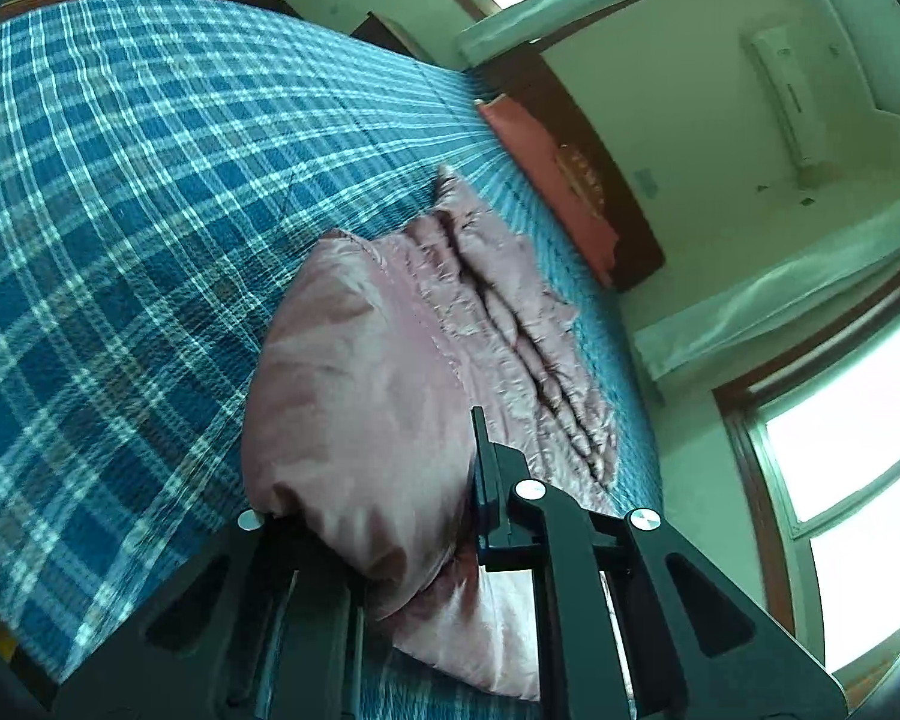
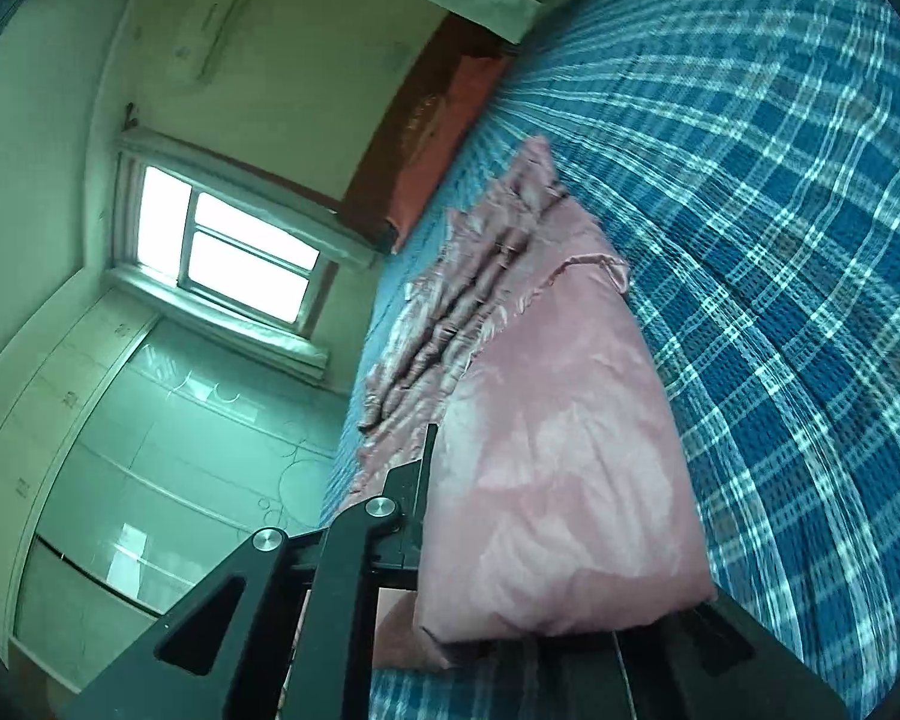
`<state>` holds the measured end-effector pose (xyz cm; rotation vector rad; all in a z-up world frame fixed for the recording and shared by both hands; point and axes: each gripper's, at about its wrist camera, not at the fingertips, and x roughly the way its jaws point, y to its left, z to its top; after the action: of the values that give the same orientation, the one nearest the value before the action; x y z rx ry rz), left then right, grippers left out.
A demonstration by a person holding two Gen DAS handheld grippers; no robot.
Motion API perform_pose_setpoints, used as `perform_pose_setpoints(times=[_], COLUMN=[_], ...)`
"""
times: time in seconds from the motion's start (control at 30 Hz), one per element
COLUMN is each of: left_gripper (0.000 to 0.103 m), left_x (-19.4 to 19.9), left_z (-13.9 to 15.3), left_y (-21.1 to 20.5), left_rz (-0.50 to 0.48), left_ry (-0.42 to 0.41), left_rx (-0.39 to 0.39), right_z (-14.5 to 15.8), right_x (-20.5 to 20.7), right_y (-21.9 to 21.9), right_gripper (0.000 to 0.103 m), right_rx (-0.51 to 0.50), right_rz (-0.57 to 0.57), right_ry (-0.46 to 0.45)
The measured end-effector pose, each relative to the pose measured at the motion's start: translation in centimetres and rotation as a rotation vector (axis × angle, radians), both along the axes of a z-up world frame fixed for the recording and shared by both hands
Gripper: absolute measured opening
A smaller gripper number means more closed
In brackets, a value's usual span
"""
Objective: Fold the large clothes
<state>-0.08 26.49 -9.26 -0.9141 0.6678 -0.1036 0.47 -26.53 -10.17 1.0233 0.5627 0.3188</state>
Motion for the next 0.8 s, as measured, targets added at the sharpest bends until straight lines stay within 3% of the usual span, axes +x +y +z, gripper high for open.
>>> perform_pose_setpoints(times=[0.2,0.37,0.47,0.6,0.8], left_gripper=[0.011,0.011,0.011,0.011,0.011], left_x=[-3.2,-1.4,2.3,9.2,21.5], left_z=[4.5,7.9,9.4,10.7,10.3], left_y=[0.7,0.3,0.1,-0.5,-1.6], left_rz=[-0.039,-0.069,-0.072,-0.057,-0.035], left_ry=[-0.078,-0.145,-0.17,-0.182,-0.121], left_rx=[-0.021,-0.018,-0.003,0.031,0.126], right_z=[3.5,6.0,7.4,9.0,8.6], right_x=[-2.5,-0.1,3.2,10.7,22.7], right_y=[0.4,0.1,-0.4,-0.9,-1.4], right_gripper=[0.008,0.008,0.008,0.008,0.008], right_rx=[-0.011,-0.004,-0.001,-0.008,-0.014], right_rz=[0.023,0.035,0.041,0.037,0.013], right_ry=[-0.086,-0.164,-0.195,-0.211,-0.129])
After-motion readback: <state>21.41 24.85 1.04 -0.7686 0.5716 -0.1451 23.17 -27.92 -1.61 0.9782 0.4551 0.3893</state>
